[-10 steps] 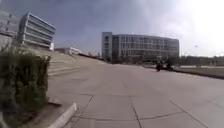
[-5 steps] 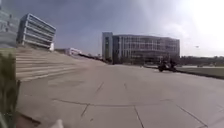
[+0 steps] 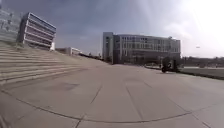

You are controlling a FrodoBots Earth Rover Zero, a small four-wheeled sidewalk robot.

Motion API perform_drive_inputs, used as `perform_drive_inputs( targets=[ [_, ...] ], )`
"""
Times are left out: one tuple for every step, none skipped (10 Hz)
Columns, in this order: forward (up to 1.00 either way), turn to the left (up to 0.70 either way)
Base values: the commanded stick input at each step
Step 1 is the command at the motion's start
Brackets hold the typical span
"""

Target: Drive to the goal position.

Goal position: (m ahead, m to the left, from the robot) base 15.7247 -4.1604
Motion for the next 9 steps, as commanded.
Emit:
perform_drive_inputs(
  targets=[
    [0.85, 0.00],
    [0.85, 0.00],
    [0.85, 0.00],
    [0.85, 0.00],
    [0.85, 0.00],
    [0.85, 0.00],
    [0.82, 0.00],
    [0.60, 0.00],
    [0.38, 0.00]
  ],
)
